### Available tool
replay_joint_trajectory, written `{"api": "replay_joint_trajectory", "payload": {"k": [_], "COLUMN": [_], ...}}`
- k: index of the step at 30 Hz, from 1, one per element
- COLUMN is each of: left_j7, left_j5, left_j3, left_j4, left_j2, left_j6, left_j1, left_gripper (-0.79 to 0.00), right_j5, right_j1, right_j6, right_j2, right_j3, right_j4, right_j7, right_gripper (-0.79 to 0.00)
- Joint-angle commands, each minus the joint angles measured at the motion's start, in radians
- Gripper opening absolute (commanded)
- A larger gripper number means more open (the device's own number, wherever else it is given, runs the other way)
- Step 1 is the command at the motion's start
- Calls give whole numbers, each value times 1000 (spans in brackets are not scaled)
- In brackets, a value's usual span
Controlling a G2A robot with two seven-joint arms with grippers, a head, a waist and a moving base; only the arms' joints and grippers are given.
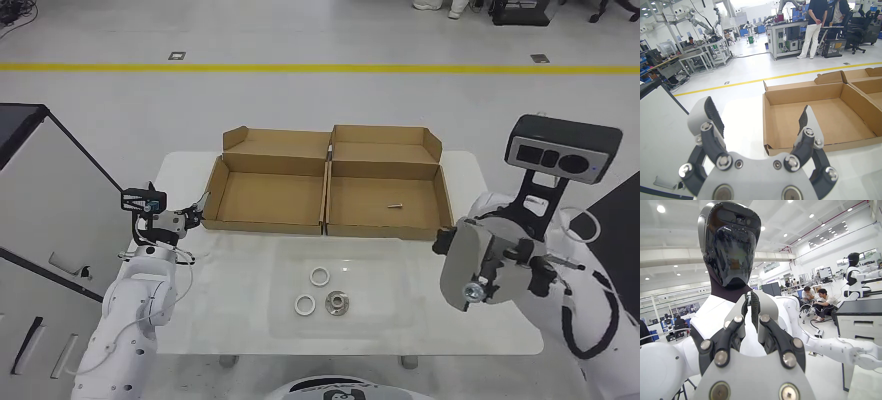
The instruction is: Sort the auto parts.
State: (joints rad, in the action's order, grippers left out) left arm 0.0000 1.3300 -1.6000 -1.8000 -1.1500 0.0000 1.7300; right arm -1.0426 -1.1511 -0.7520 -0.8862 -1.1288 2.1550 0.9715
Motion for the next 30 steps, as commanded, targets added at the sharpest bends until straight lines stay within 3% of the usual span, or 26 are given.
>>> {"api": "replay_joint_trajectory", "payload": {"k": [1, 30], "left_j7": [0, 0], "left_j5": [0, 0], "left_j3": [0, 0], "left_j4": [0, 0], "left_j2": [0, 0], "left_j6": [0, 0], "left_j1": [0, 0], "left_gripper": [0, 0], "right_j5": [15, 64], "right_j1": [-8, -32], "right_j6": [13, 45], "right_j2": [-3, -12], "right_j3": [-8, -29], "right_j4": [0, 10], "right_j7": [-15, -38], "right_gripper": [-785, -785]}}
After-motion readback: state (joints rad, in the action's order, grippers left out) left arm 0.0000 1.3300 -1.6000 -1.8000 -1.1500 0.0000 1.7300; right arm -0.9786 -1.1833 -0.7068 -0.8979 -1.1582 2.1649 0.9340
